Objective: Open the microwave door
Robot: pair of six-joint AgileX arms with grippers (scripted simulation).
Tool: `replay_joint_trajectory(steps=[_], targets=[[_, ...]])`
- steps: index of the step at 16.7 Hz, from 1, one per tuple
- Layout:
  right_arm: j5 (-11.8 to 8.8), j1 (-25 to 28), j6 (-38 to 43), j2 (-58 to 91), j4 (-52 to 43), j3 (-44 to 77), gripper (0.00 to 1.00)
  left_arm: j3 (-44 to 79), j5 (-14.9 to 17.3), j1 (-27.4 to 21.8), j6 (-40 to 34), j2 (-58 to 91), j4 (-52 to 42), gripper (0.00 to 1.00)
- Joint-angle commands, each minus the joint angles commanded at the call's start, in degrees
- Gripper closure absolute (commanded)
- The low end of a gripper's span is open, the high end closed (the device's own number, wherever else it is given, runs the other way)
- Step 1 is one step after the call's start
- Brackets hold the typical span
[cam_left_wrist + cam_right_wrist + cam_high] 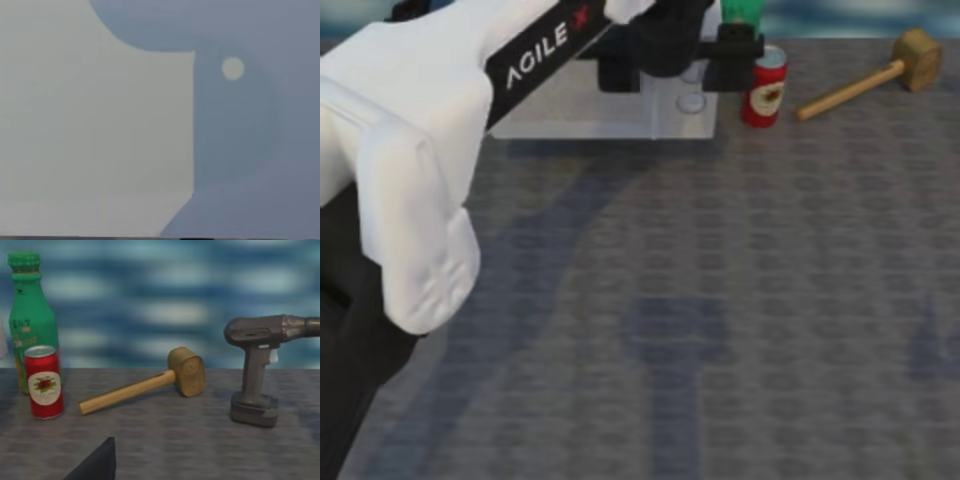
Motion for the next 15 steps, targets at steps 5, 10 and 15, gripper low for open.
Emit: replay_joint_trajectory(steps=[5,10,15], targets=[[0.0,0.0,0.0,0.0,0.0,0.0,0.00,0.0,0.0,0.0,0.0,0.0,0.0,1.00],[0.0,0.0,0.0,0.0,0.0,0.0,0.00,0.0,0.0,0.0,0.0,0.0,0.0,1.00],[0.0,0.0,0.0,0.0,0.0,0.0,0.00,-4.3,0.7,-1.9,-0.4,-1.3,1.3,1.00]])
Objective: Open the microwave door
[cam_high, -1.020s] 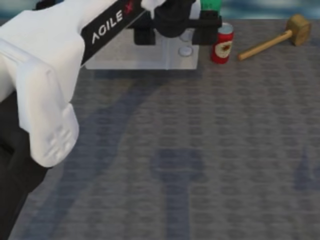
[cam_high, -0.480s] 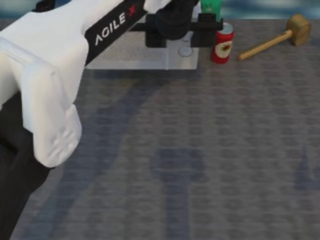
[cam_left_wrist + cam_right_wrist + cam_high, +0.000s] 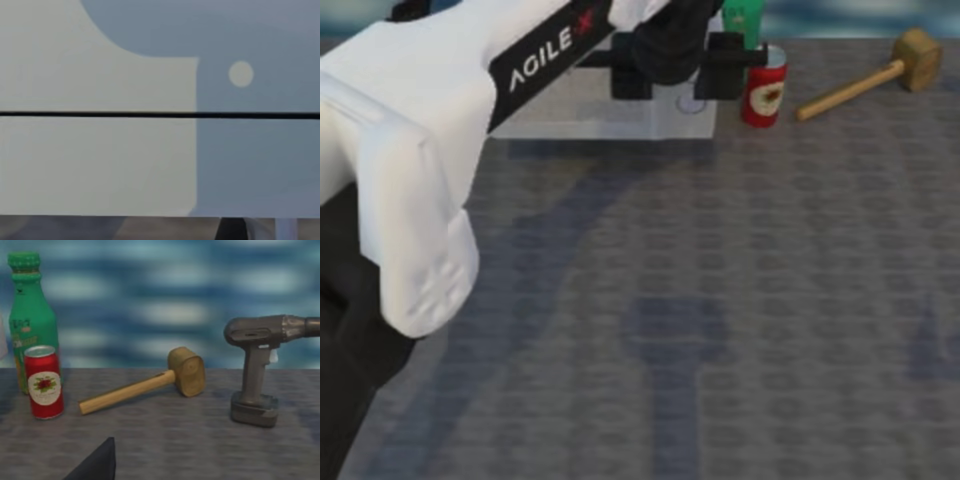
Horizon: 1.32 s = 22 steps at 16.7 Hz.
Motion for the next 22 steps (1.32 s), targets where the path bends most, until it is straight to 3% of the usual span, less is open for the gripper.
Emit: replay_joint_trajectory(steps=[7,22], targets=[[0.0,0.0,0.0,0.0,0.0,0.0,0.00,-12.0,-1.5,0.1,-1.3,-7.8,5.3,1.00],[0.0,0.0,0.0,0.0,0.0,0.0,0.00,-12.3,-1.6,0.1,-1.3,-8.0,5.5,1.00]])
